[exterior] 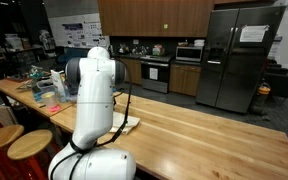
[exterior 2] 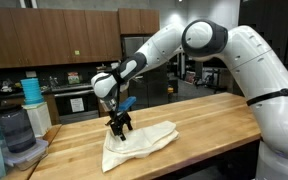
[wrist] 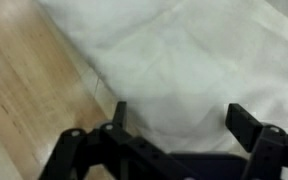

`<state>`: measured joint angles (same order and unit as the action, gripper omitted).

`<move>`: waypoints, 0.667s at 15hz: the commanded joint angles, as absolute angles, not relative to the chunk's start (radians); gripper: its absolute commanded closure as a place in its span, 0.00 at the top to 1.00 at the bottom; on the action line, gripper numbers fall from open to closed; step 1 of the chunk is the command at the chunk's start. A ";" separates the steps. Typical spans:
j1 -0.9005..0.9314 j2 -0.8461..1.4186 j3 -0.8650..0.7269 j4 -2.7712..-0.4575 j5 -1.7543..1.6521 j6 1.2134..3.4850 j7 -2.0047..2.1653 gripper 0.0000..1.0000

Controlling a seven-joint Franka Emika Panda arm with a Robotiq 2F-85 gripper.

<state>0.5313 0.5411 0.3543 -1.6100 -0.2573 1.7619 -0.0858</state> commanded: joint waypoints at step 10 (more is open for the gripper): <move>0.544 0.334 0.396 -1.745 -0.148 1.685 -0.027 1.00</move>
